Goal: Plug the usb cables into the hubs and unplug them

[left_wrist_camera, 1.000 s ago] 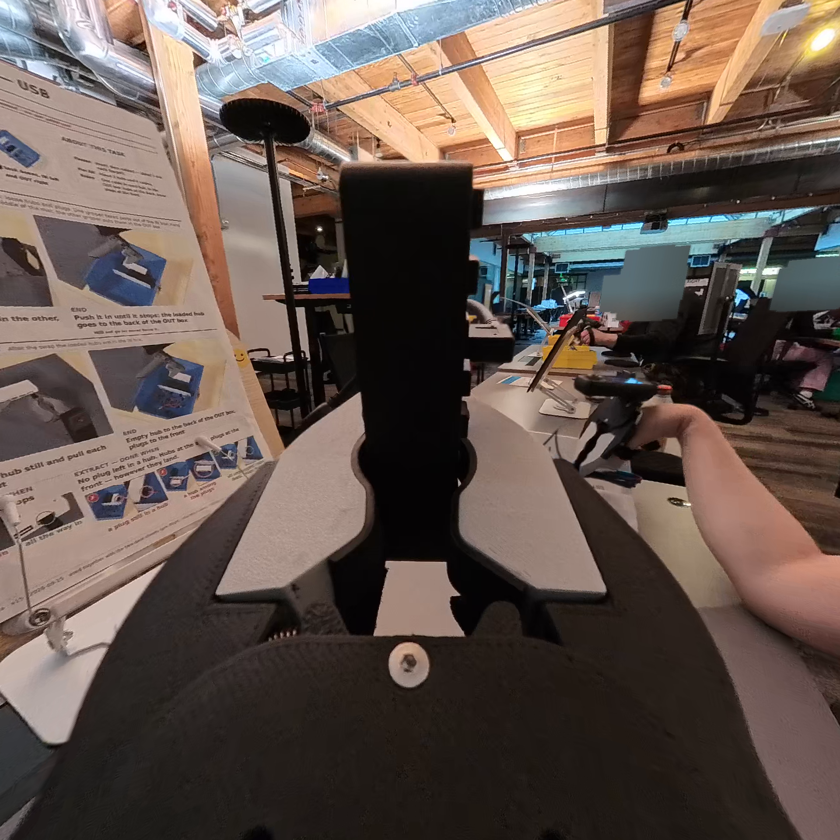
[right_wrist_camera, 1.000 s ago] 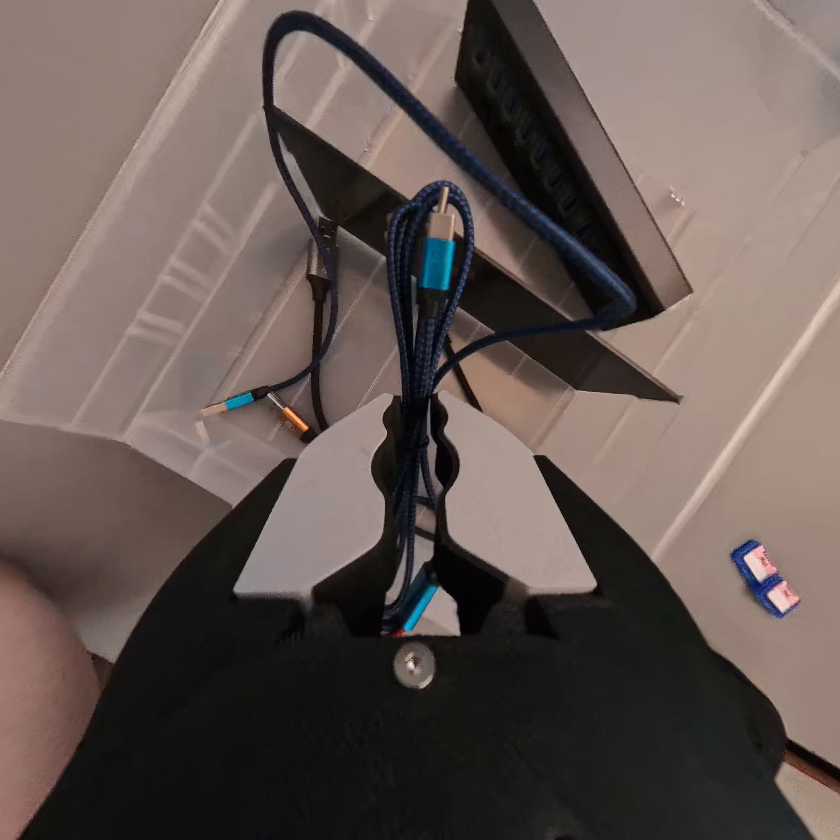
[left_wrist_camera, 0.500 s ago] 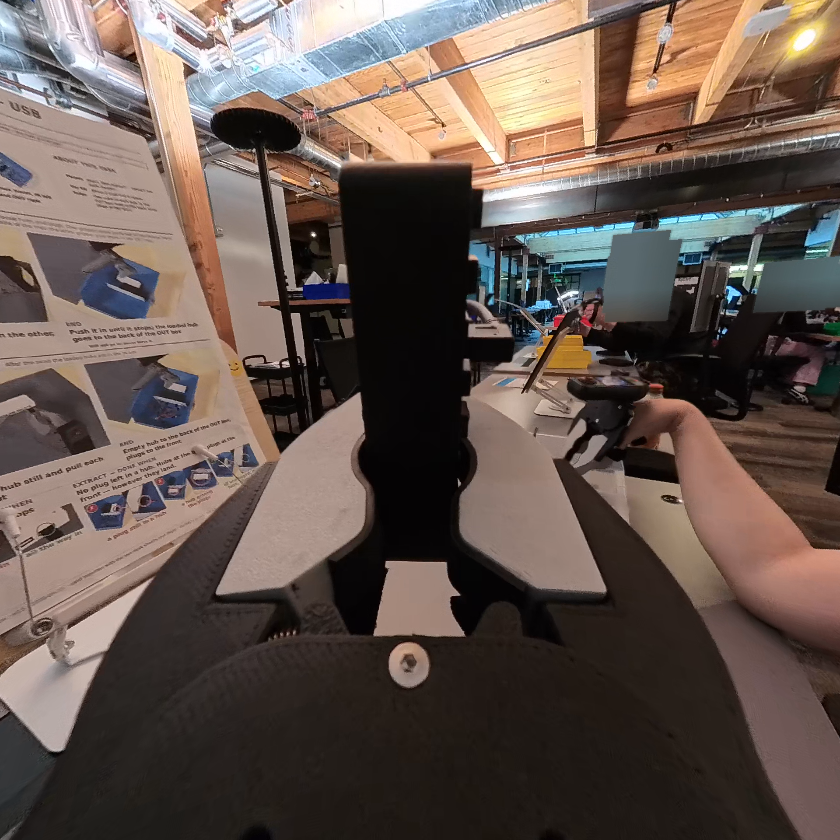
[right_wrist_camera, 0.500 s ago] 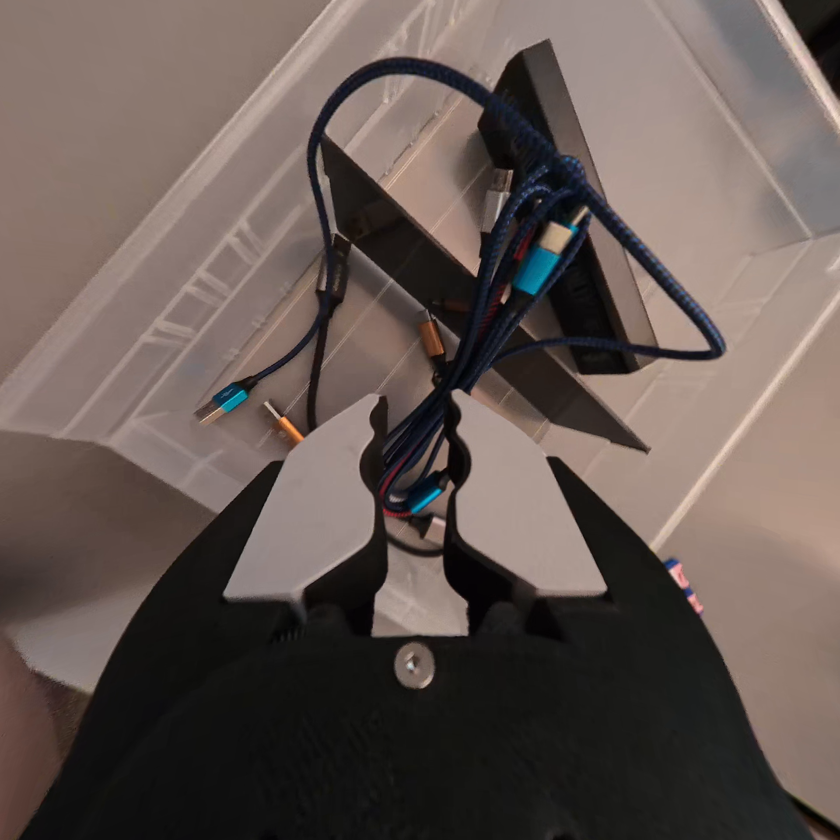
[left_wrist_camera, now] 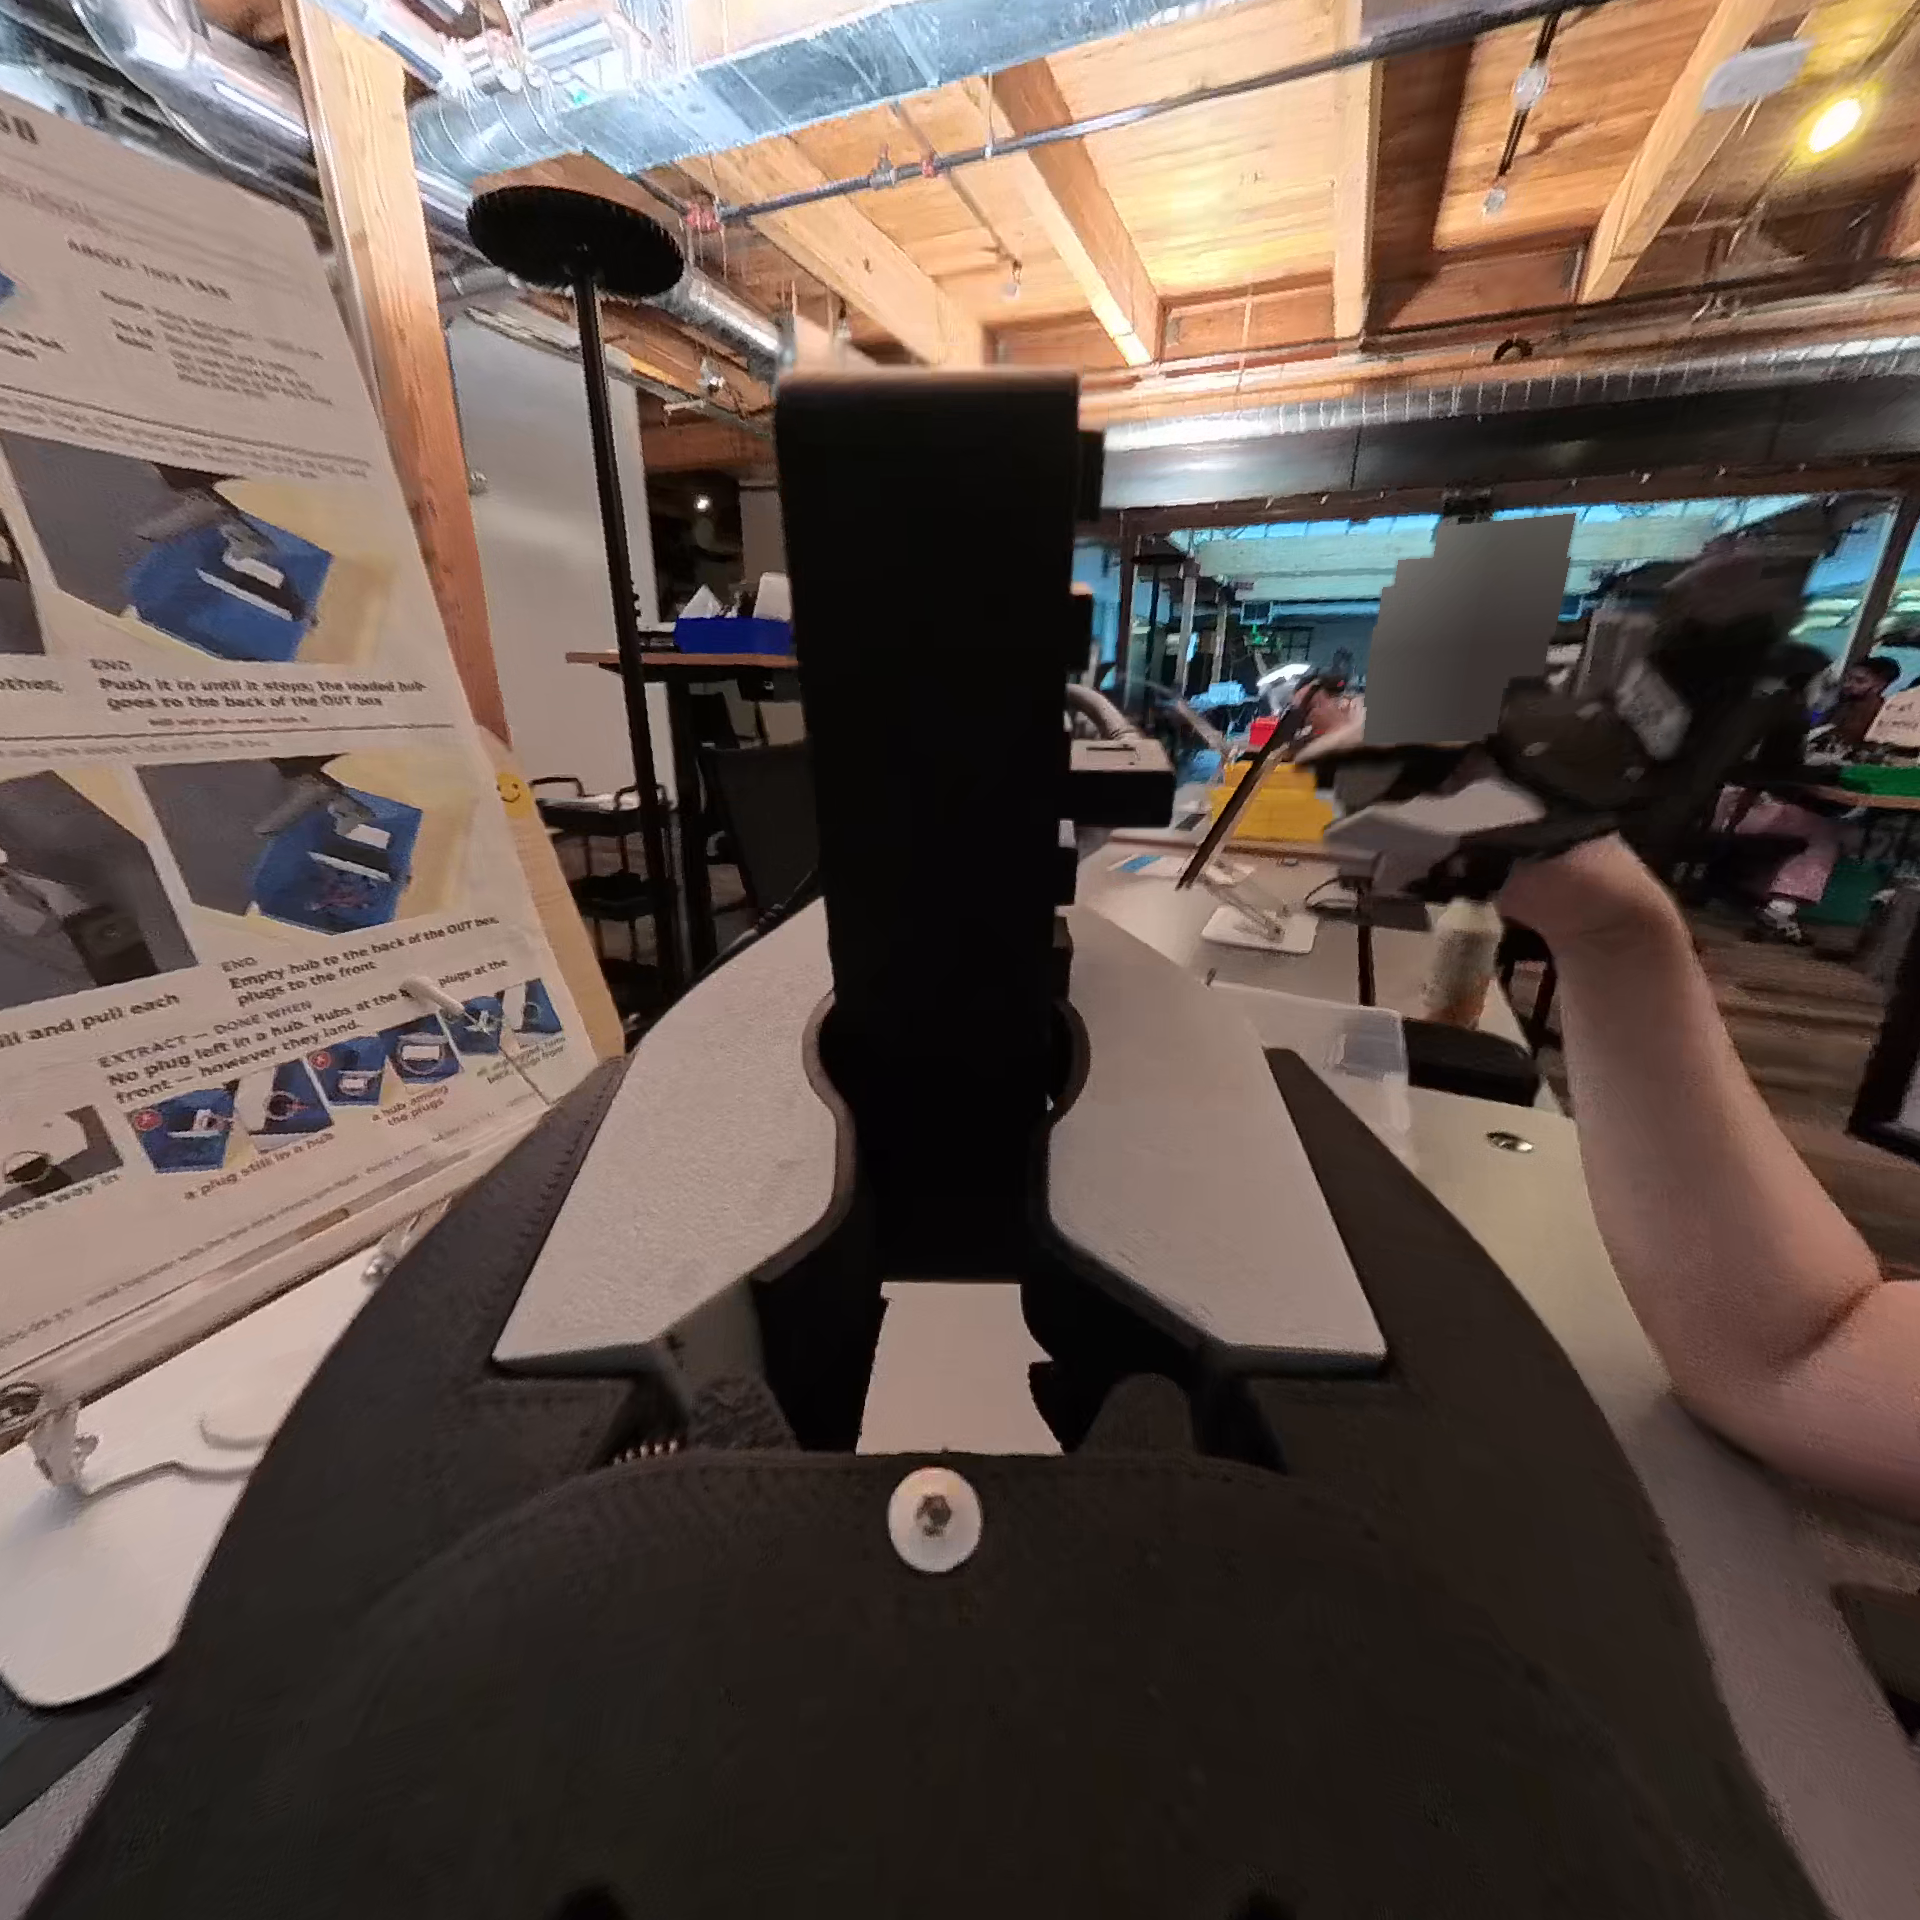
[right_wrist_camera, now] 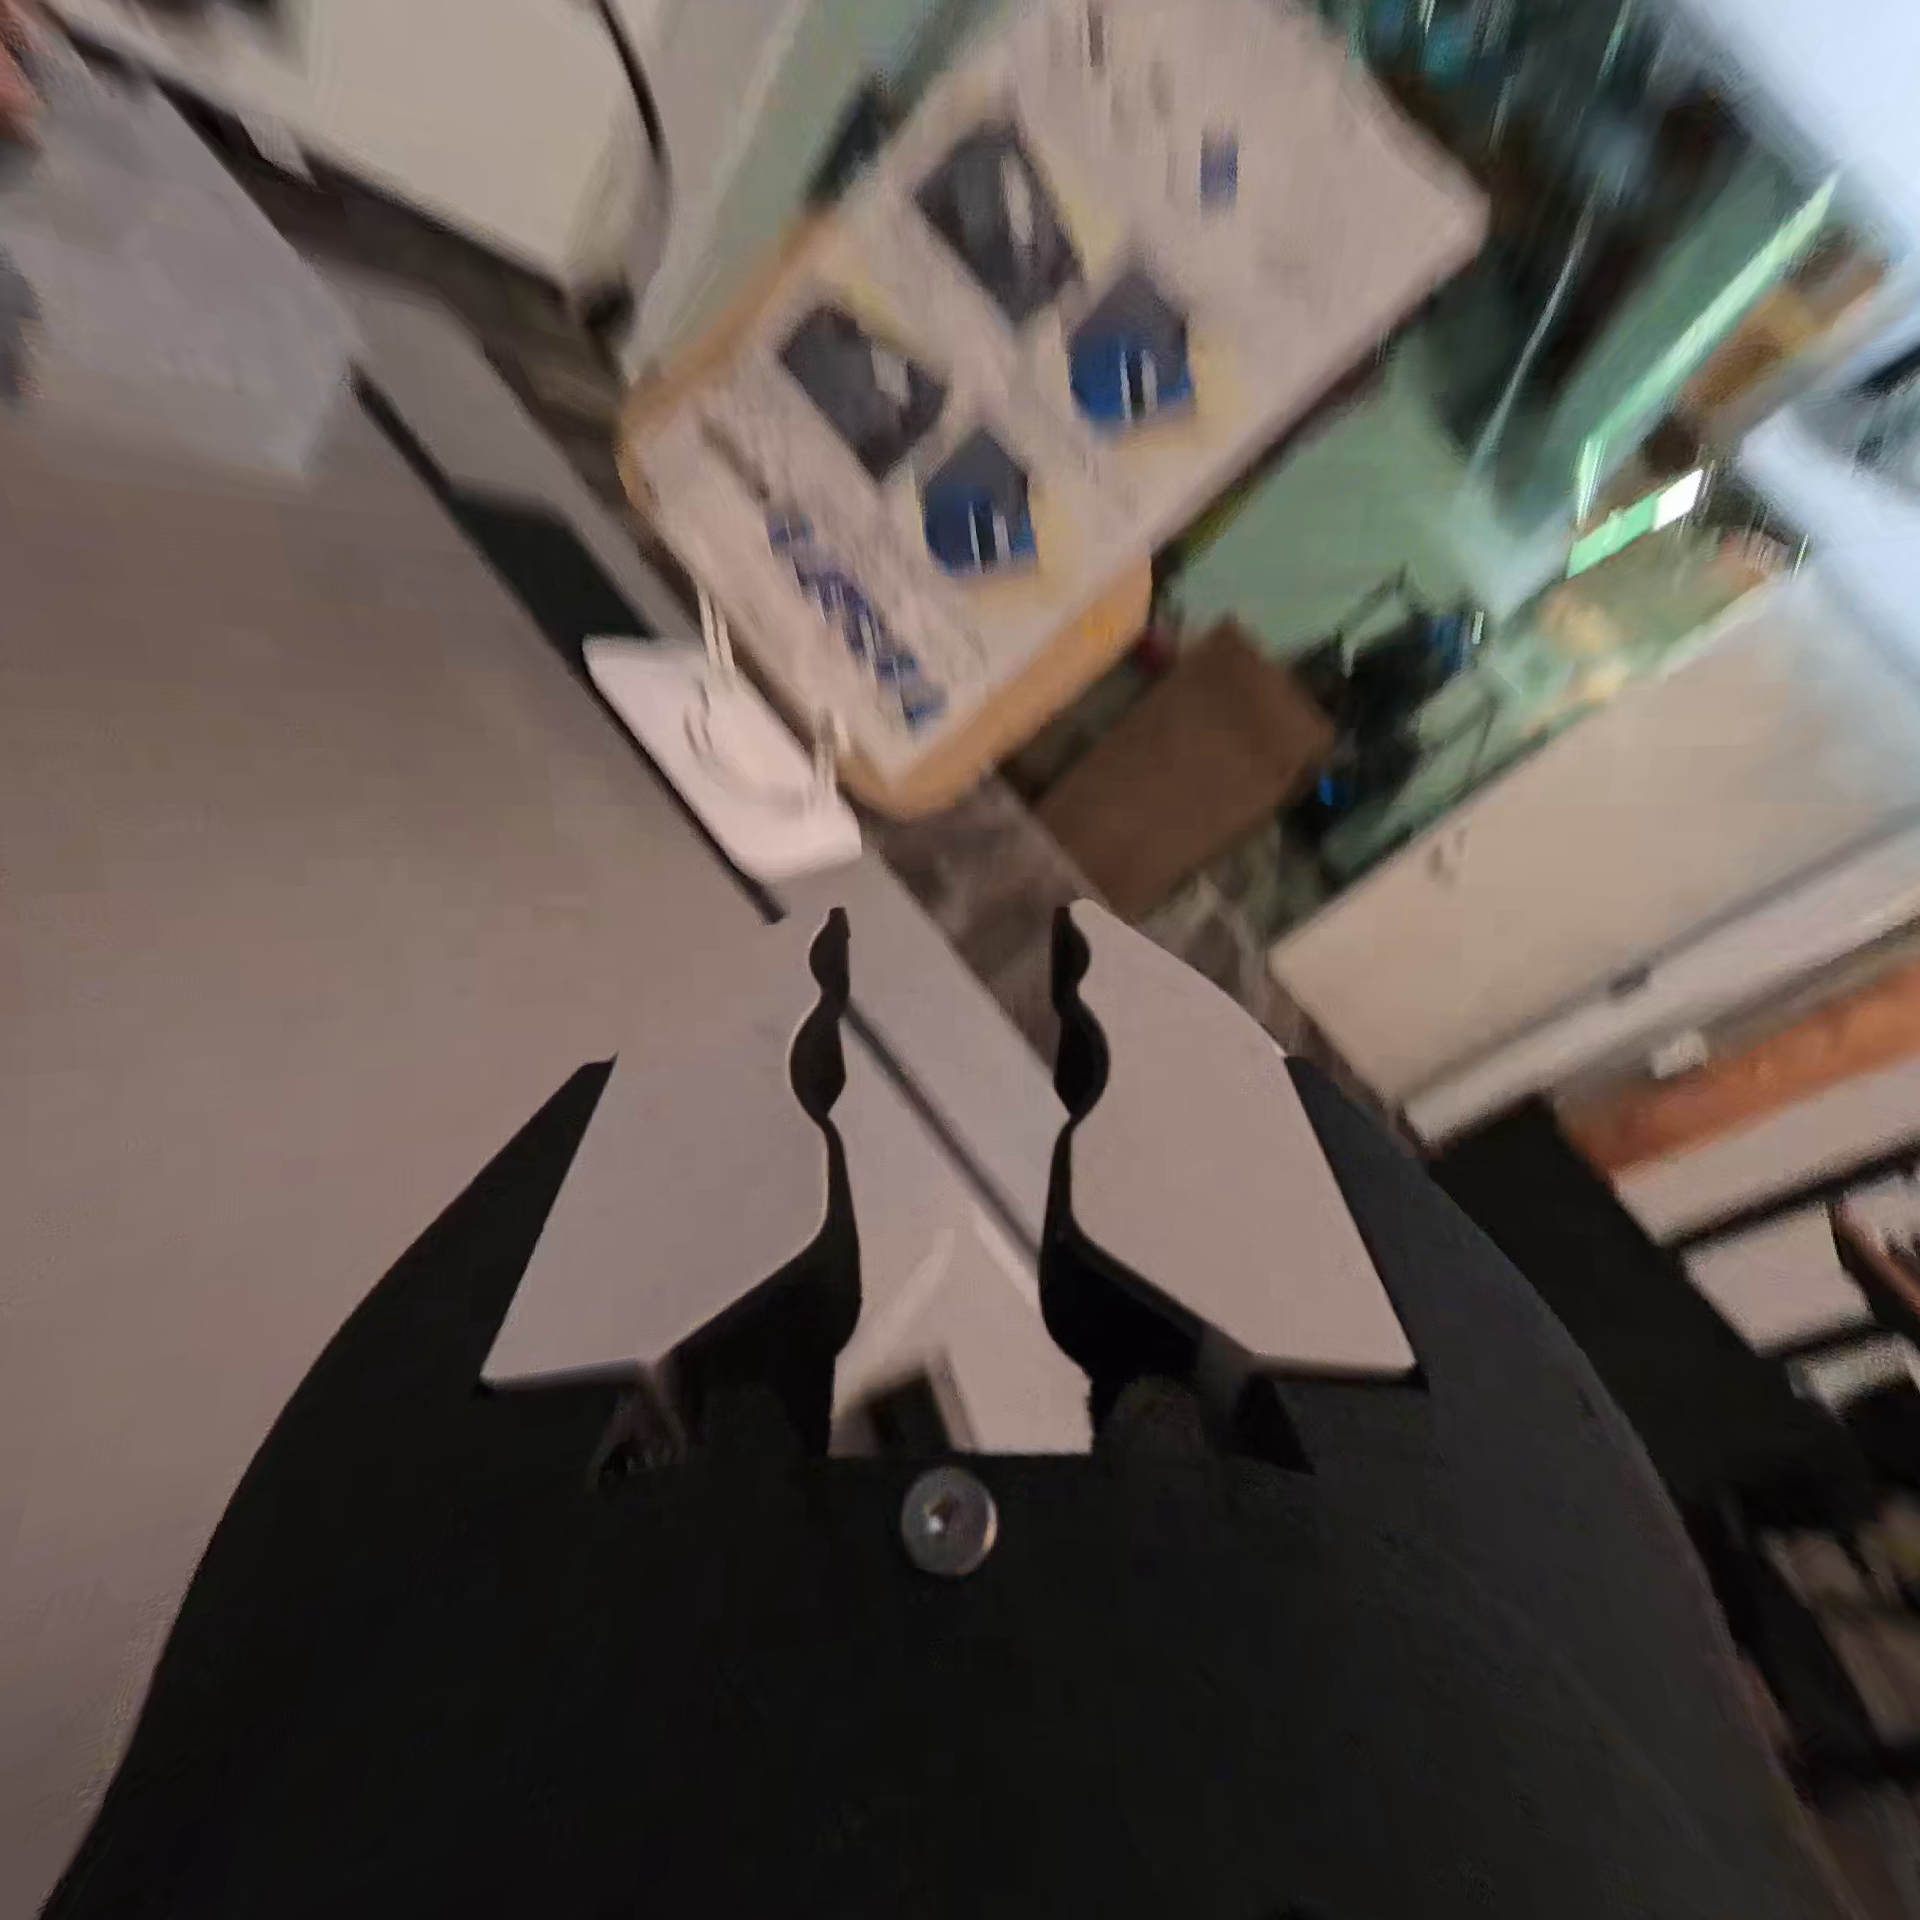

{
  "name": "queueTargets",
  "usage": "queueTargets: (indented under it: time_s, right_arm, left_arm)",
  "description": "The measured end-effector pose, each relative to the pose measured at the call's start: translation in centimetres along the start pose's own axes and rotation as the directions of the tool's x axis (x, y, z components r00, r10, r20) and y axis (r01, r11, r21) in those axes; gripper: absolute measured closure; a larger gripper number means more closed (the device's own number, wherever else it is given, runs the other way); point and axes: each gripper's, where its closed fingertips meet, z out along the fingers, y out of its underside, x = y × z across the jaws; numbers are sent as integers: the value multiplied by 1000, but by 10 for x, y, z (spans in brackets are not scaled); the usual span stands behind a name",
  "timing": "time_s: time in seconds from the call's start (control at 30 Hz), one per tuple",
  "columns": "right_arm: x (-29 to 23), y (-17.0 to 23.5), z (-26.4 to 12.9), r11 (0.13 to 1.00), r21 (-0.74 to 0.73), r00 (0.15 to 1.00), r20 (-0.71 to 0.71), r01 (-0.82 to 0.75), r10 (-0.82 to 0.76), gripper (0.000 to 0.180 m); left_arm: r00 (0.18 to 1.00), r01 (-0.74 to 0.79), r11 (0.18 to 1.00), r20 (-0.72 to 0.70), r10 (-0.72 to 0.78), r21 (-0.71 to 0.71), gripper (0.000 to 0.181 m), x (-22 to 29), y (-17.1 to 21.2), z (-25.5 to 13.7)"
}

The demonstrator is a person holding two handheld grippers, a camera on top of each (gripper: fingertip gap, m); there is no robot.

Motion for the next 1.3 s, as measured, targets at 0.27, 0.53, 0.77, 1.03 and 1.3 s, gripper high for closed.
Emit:
queueTargets:
  time_s: [0.27,0.53,0.77,1.03,1.3]
  right_arm:
    - [-119,-134,71,848,359,920,-185,390,-345,152]
    - [-152,-107,124,795,112,796,-212,596,-566,167]
    - [-140,-91,127,783,38,770,-217,621,-601,171]
    - [-140,-86,128,786,0,765,-228,619,-602,171]
    - [-143,-87,130,785,20,764,-245,619,-596,171]
  left_arm:
    - [970,-167,950,130,207,-264,152,1,61,36]
    - [978,-173,928,54,202,-330,152,23,89,59]
    - [980,-186,916,-4,198,-356,152,36,94,64]
    - [991,-111,911,24,131,-398,152,35,100,64]
    - [996,-86,915,-66,66,-394,149,36,100,63]
